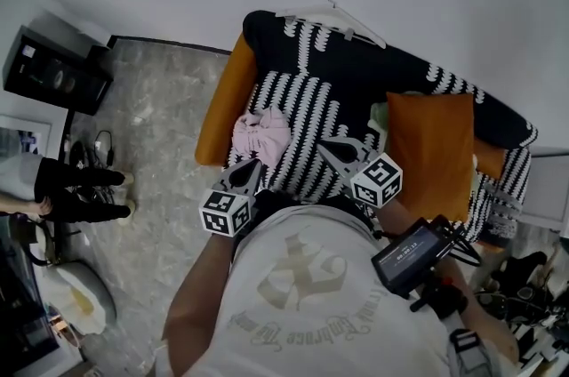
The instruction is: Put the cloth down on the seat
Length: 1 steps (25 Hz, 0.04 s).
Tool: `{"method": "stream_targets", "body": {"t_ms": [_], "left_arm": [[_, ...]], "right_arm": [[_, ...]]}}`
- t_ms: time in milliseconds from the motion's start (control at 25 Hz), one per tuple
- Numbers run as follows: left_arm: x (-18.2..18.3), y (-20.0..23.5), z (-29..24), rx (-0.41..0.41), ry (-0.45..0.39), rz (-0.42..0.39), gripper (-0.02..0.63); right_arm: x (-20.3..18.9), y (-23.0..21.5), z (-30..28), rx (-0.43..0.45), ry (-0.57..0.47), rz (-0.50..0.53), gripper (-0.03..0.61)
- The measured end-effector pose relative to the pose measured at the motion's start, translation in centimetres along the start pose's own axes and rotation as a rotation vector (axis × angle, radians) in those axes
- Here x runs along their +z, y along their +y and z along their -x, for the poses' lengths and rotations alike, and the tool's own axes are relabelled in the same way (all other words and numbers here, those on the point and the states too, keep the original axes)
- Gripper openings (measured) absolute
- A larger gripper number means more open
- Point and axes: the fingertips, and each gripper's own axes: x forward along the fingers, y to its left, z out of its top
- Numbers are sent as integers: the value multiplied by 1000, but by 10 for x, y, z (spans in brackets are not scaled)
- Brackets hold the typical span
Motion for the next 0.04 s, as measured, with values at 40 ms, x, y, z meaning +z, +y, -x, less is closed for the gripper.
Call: {"method": "stream_targets", "body": {"t_ms": [40], "left_arm": [[-1,6,-4,1,0,-1,12]], "right_arm": [[-2,-4,-6,0,-1,-1,15]]}}
